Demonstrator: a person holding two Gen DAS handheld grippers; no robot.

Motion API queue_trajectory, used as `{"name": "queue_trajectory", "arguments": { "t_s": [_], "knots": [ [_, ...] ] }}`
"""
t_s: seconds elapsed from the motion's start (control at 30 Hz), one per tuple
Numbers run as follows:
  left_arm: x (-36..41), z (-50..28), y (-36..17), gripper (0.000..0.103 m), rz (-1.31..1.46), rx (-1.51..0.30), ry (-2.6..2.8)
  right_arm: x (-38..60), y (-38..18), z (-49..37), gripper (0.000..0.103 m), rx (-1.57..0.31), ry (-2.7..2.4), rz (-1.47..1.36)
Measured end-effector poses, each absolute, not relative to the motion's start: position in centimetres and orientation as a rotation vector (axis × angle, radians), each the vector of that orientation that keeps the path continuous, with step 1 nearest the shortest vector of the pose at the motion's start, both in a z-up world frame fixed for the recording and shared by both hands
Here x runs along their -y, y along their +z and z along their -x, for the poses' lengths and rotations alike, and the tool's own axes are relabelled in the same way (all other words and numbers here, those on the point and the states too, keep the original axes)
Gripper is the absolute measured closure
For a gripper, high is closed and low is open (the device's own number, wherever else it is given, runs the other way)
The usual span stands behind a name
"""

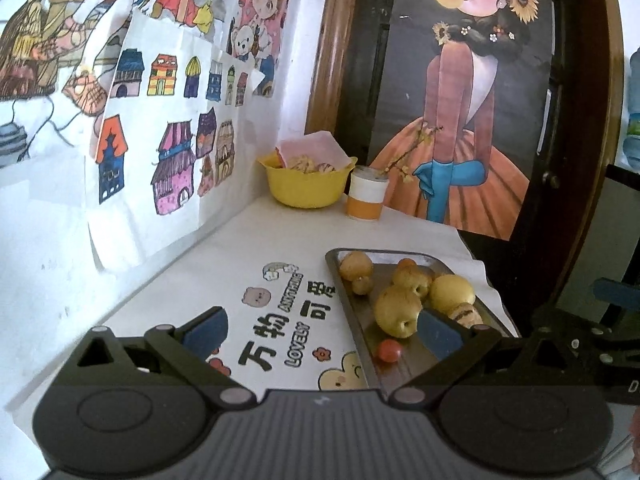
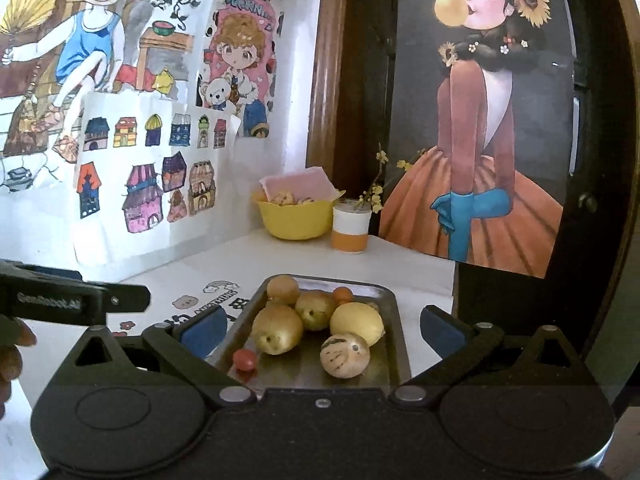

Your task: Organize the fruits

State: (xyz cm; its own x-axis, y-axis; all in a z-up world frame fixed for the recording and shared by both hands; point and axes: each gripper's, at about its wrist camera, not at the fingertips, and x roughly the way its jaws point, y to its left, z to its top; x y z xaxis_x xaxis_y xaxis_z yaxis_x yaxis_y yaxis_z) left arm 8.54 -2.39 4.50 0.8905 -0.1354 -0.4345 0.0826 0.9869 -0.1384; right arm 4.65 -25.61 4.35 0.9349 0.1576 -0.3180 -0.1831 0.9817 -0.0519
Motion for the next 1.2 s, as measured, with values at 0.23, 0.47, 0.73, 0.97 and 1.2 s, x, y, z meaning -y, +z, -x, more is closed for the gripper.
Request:
{"name": "queue_trajectory", "arguments": {
  "t_s": [0.23, 0.47, 0.73, 0.97, 1.2],
  "knots": [
    [2.1, -6.7, 3.8, 0.000, 0.121, -0.475, -0.082, 25.5, 3.2, -2.8, 0.001, -0.307, 0.152, 0.023],
    [1.8, -5.0, 3.0, 0.000, 0.114, -0.466, -0.066, 25.7, 1.5, -1.6, 0.001, -0.315, 0.128, -0.015],
    [1.2, -3.4, 1.2, 0.000, 0.104, -0.457, -0.034, 25.1, 0.0, -0.6, 0.001, -0.333, 0.136, -0.026],
    [0.5, -2.4, 0.1, 0.000, 0.125, -0.456, -0.019, 25.3, -0.9, 0.2, 0.001, -0.318, 0.129, -0.055],
    [0.4, -1.5, -0.7, 0.000, 0.110, -0.465, -0.014, 25.2, -2.0, 1.1, 0.001, -0.323, 0.127, -0.046]
  ]
}}
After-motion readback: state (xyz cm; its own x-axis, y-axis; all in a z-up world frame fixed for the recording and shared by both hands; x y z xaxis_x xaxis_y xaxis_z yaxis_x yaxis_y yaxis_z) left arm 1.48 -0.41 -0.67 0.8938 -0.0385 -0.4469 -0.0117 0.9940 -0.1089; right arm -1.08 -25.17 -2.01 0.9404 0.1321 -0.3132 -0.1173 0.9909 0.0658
